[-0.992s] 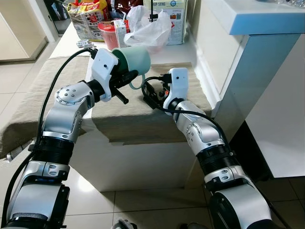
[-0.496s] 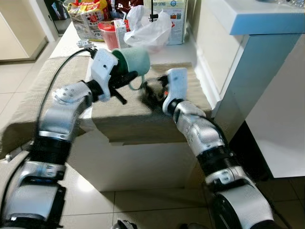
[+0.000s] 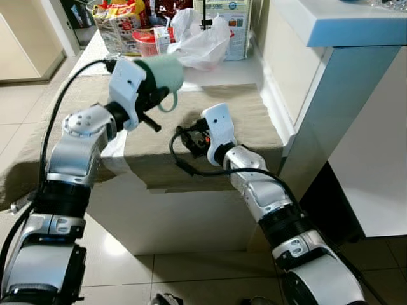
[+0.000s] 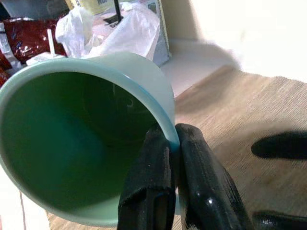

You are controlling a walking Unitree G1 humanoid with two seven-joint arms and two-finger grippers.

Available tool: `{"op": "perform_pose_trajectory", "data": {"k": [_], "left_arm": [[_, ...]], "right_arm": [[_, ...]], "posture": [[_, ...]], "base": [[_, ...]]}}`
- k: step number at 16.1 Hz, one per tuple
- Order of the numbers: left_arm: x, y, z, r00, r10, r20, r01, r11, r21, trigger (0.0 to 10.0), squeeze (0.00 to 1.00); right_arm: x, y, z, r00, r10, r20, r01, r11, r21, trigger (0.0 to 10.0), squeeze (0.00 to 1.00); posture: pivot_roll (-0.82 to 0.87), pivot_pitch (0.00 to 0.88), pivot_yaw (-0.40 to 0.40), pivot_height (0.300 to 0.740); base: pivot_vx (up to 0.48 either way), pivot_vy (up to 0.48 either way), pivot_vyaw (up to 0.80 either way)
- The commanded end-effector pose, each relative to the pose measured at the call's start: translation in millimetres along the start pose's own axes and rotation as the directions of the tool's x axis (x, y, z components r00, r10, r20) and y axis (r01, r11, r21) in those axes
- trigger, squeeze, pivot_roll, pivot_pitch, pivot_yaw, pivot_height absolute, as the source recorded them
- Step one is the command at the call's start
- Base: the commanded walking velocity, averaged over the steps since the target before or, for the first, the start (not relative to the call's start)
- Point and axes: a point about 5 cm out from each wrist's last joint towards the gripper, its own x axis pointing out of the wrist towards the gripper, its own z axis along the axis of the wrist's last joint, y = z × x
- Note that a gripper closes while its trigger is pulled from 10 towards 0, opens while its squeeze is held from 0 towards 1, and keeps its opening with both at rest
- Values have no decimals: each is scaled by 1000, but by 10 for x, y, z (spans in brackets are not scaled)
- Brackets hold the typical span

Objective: Setting the table

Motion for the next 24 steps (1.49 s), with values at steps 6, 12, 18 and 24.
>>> {"op": "perform_pose_trajectory", "data": {"k": [6,12,18,24], "left_arm": [[29,-123,75,999,-36,12,36,999,-32,0,0],[119,-268,378,996,-55,73,65,988,-142,0,0],[70,-307,535,997,-64,39,70,976,-205,0,0],[59,-397,628,996,-89,12,87,930,-357,0,0]], "right_arm": [[23,5,236,992,30,121,8,953,-304,10000,0],[51,79,224,986,67,151,7,896,-444,10000,0],[52,54,189,985,55,166,36,863,-504,10000,0],[60,38,152,984,44,172,57,836,-546,10000,0]], "posture": [[-50,52,71,740],[-46,54,70,740],[-43,57,70,740],[-42,54,68,740]], "base": [[0,0,0],[0,0,0],[0,0,0],[0,0,0]]}}
